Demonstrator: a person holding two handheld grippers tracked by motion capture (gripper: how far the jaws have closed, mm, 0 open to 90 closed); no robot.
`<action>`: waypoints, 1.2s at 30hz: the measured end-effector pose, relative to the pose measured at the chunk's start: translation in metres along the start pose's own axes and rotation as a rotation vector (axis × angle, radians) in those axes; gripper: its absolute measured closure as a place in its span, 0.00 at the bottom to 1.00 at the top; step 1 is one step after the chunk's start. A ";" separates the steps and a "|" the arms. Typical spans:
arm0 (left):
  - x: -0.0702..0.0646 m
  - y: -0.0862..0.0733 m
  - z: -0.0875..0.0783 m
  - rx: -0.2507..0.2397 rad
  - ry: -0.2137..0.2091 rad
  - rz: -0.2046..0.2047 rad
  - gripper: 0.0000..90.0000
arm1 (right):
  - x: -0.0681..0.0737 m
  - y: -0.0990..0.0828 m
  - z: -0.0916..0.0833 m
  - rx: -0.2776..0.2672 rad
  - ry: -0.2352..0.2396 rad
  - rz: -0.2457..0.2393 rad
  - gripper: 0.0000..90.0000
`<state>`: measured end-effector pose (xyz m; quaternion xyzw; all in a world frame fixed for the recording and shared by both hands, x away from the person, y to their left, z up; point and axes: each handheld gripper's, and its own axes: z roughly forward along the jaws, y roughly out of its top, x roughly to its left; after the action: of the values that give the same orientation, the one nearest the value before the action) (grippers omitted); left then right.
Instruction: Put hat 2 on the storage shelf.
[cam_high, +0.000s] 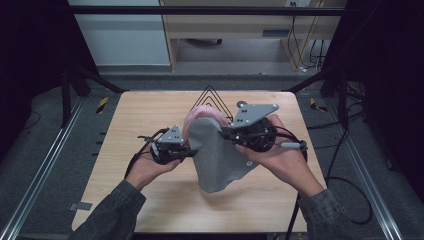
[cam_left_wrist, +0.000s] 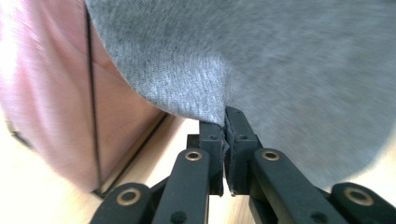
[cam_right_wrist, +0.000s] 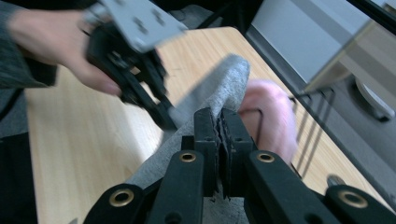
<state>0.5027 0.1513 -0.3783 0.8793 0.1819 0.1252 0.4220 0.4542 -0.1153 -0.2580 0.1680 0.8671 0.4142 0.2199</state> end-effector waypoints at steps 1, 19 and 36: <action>-0.001 0.003 -0.004 0.005 0.015 0.003 0.97 | -0.004 -0.003 -0.001 0.000 -0.010 0.013 0.97; 0.030 0.111 -0.094 -0.031 0.259 0.027 0.97 | -0.082 0.028 -0.032 -0.173 -0.186 0.169 0.97; 0.091 0.147 -0.078 -0.129 0.328 -0.023 0.97 | -0.150 0.045 0.003 -0.222 -0.234 0.258 0.97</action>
<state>0.5870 0.1590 -0.2089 0.8161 0.2500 0.2737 0.4434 0.5880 -0.1576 -0.1872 0.2995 0.7560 0.5095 0.2814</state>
